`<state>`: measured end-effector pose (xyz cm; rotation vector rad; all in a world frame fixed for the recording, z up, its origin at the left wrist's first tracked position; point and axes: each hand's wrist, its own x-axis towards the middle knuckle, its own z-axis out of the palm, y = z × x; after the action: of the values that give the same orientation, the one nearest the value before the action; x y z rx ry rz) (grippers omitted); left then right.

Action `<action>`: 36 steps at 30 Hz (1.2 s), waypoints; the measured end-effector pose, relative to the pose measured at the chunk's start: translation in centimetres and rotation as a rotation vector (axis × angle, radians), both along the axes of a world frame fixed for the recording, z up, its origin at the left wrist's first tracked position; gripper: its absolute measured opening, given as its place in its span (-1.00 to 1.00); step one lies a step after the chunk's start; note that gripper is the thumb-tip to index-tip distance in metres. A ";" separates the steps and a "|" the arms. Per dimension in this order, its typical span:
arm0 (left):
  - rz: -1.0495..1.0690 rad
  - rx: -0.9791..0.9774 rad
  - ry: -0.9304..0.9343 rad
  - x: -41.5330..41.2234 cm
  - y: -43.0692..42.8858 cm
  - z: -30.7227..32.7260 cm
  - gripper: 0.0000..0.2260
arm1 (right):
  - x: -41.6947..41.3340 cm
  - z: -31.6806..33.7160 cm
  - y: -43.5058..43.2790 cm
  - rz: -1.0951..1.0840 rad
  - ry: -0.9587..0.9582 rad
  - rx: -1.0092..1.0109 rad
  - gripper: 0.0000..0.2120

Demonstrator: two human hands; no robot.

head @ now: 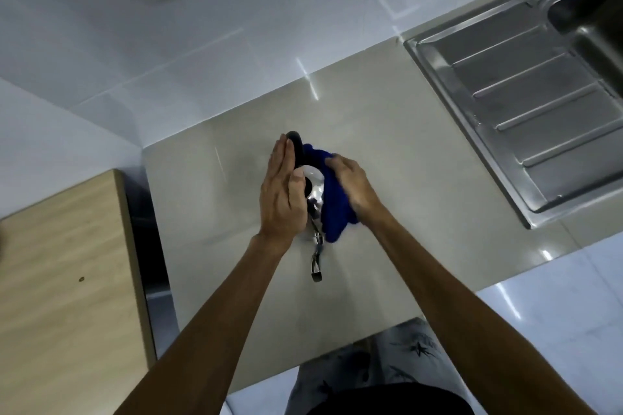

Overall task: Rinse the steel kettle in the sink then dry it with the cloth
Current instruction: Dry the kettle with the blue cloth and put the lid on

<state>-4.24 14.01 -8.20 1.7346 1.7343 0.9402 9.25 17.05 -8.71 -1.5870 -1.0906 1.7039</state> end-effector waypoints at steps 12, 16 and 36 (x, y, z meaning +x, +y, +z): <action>-0.002 0.022 -0.028 -0.1 -0.2 0.0 -0.39 | 0.0 -1.2 -2.3 -0.054 0.129 0.250 -0.67; 0.019 0.059 -0.034 0.0 0.1 -0.2 -0.44 | 2.2 -5.1 0.6 -0.082 0.188 -0.019 -0.60; 0.033 0.072 -0.016 0.1 -0.1 -0.5 -0.45 | -2.8 -3.2 -6.9 -0.512 0.067 0.309 -0.65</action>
<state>-4.11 13.92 -8.71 1.7435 1.7435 1.0397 6.48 10.20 -11.89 -1.4413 -0.7796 1.1777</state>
